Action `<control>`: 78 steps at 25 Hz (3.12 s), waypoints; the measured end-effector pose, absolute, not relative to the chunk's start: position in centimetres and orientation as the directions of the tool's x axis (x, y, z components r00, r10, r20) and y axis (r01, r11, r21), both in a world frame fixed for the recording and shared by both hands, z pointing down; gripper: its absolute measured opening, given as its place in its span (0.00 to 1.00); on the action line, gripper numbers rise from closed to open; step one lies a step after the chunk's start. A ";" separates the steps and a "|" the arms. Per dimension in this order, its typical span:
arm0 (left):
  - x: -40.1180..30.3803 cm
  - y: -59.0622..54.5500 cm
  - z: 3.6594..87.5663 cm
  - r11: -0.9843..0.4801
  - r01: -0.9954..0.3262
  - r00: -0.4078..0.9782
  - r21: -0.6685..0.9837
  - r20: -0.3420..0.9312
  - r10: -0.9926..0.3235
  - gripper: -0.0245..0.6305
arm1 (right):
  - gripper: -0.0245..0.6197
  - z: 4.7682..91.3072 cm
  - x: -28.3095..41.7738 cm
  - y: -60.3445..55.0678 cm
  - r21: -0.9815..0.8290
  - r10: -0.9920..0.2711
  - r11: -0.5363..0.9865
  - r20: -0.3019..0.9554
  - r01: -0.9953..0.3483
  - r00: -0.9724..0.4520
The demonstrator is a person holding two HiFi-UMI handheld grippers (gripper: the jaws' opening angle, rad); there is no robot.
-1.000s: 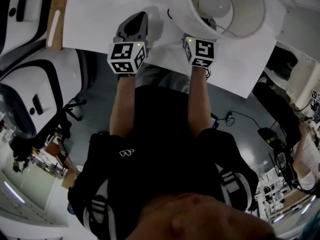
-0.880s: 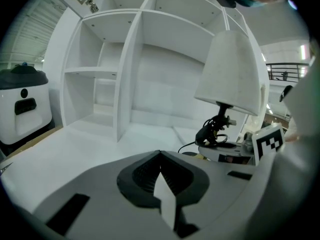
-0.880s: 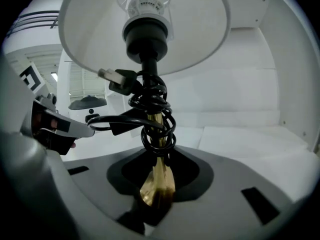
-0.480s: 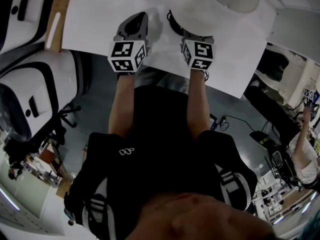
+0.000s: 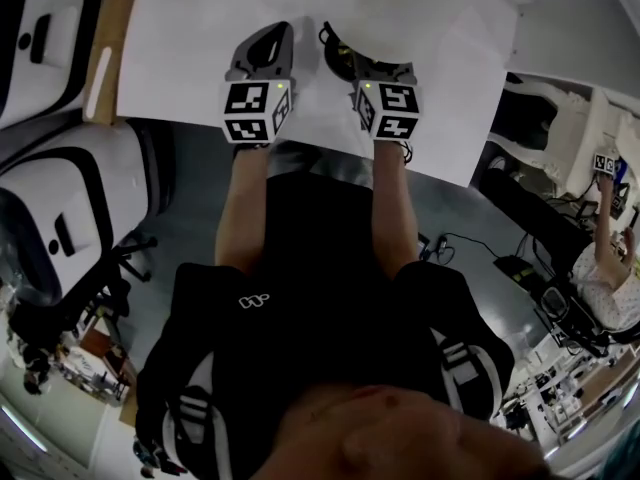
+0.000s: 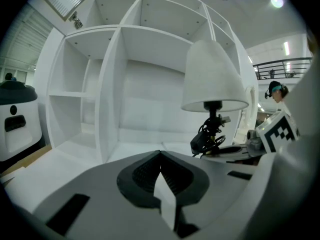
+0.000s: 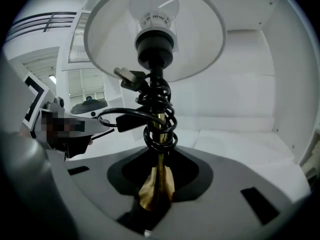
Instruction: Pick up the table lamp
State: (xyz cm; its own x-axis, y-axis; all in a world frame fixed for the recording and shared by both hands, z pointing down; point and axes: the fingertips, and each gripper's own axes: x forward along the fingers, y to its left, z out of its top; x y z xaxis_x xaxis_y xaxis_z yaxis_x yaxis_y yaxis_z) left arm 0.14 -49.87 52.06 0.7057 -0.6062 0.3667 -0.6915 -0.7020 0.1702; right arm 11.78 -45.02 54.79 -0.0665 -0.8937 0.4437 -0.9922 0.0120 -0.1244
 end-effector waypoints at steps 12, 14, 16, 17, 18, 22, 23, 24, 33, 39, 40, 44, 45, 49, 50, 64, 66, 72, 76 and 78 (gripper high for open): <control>3.8 -48.7 46.4 -0.748 -0.639 0.764 0.181 0.264 -0.589 0.05 | 0.20 48.6 13.6 -43.0 -0.073 -0.910 0.009 0.412 -0.997 -0.038; 4.4 -48.7 45.3 -0.756 -0.631 0.772 0.175 0.242 -0.588 0.05 | 0.20 47.7 13.7 -42.8 -0.079 -0.916 0.008 0.400 -0.997 -0.039; 4.9 -48.8 44.2 -0.762 -0.625 0.777 0.169 0.221 -0.589 0.05 | 0.20 46.6 13.9 -42.6 -0.080 -0.920 0.010 0.389 -0.997 -0.040; 5.1 -48.8 43.6 -0.764 -0.624 0.779 0.165 0.212 -0.590 0.05 | 0.20 46.0 14.0 -42.6 -0.076 -0.921 0.012 0.386 -0.997 -0.041; 5.3 -48.9 43.0 -0.765 -0.623 0.780 0.162 0.204 -0.592 0.05 | 0.20 45.4 14.0 -42.6 -0.071 -0.922 0.015 0.384 -0.997 -0.042; 6.0 -49.1 41.1 -0.772 -0.618 0.784 0.149 0.178 -0.594 0.05 | 0.20 44.3 13.9 -42.2 -0.072 -0.919 0.026 0.390 -0.997 -0.052; 6.2 -49.2 40.7 -0.774 -0.616 0.786 0.145 0.173 -0.593 0.05 | 0.20 44.3 13.8 -42.1 -0.074 -0.920 0.029 0.389 -0.997 -0.056; 6.3 -49.3 40.4 -0.777 -0.613 0.788 0.142 0.168 -0.592 0.05 | 0.20 44.2 13.7 -42.1 -0.075 -0.921 0.032 0.385 -0.997 -0.058; 8.5 -48.1 40.3 -0.786 -0.604 0.794 0.131 0.180 -0.580 0.05 | 0.20 44.0 15.0 -40.1 -0.069 -0.926 0.031 0.374 -0.997 -0.054; 10.1 -46.0 39.8 -0.788 -0.601 0.797 0.134 0.179 -0.577 0.05 | 0.20 43.2 16.8 -37.6 -0.072 -0.930 0.016 0.365 -0.997 -0.041; 10.4 -45.5 39.6 -0.787 -0.602 0.796 0.135 0.177 -0.578 0.05 | 0.20 42.8 17.1 -37.1 -0.069 -0.932 0.018 0.361 -0.997 -0.042; 12.0 -42.9 38.6 -0.794 -0.593 0.804 0.133 0.164 -0.572 0.05 | 0.20 41.5 18.6 -34.7 -0.046 -0.937 0.015 0.347 -0.999 -0.030; 12.3 -42.1 38.5 -0.796 -0.591 0.805 0.134 0.160 -0.571 0.05 | 0.20 41.2 19.0 -34.0 -0.043 -0.938 0.015 0.345 -0.999 -0.029; 13.9 -39.3 36.7 -0.806 -0.578 0.815 0.124 0.138 -0.563 0.05 | 0.20 39.2 20.7 -31.4 -0.041 -0.950 0.001 0.312 -0.999 -0.014; 14.3 -38.6 36.4 -0.810 -0.573 0.819 0.126 0.133 -0.558 0.05 | 0.20 38.6 21.2 -30.8 -0.041 -0.953 -0.004 0.303 -0.999 -0.009; 16.6 -30.7 32.1 -0.865 -0.496 0.867 0.079 0.099 -0.488 0.05 | 0.20 33.8 24.2 -24.7 -0.081 -0.985 -0.060 0.169 -0.995 0.046; 17.1 -29.7 32.2 -0.871 -0.485 0.873 0.079 0.095 -0.478 0.05 | 0.20 33.8 24.6 -24.1 -0.072 -0.985 -0.064 0.165 -0.995 0.051; 17.7 -27.7 32.2 -0.879 -0.471 0.881 0.079 0.089 -0.464 0.05 | 0.19 34.0 25.2 -22.4 -0.061 -0.982 -0.088 0.171 -0.994 0.076; 17.8 -27.0 32.6 -0.879 -0.469 0.882 0.085 0.095 -0.461 0.05 | 0.19 33.8 25.6 -21.6 -0.062 -0.982 -0.096 0.168 -0.993 0.085; 17.7 -27.0 32.7 -0.878 -0.470 0.882 0.089 0.096 -0.462 0.05 | 0.19 33.7 25.7 -21.4 -0.058 -0.982 -0.102 0.168 -0.993 0.091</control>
State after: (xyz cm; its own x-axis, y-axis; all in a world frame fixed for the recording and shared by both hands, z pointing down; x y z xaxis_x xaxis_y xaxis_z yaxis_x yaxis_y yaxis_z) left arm 17.72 -26.96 32.70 0.8816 -0.4622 0.0957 -0.4701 -0.8781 0.0891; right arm 25.74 -21.42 33.69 0.0910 -0.9816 0.1679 -0.9931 -0.1019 -0.0575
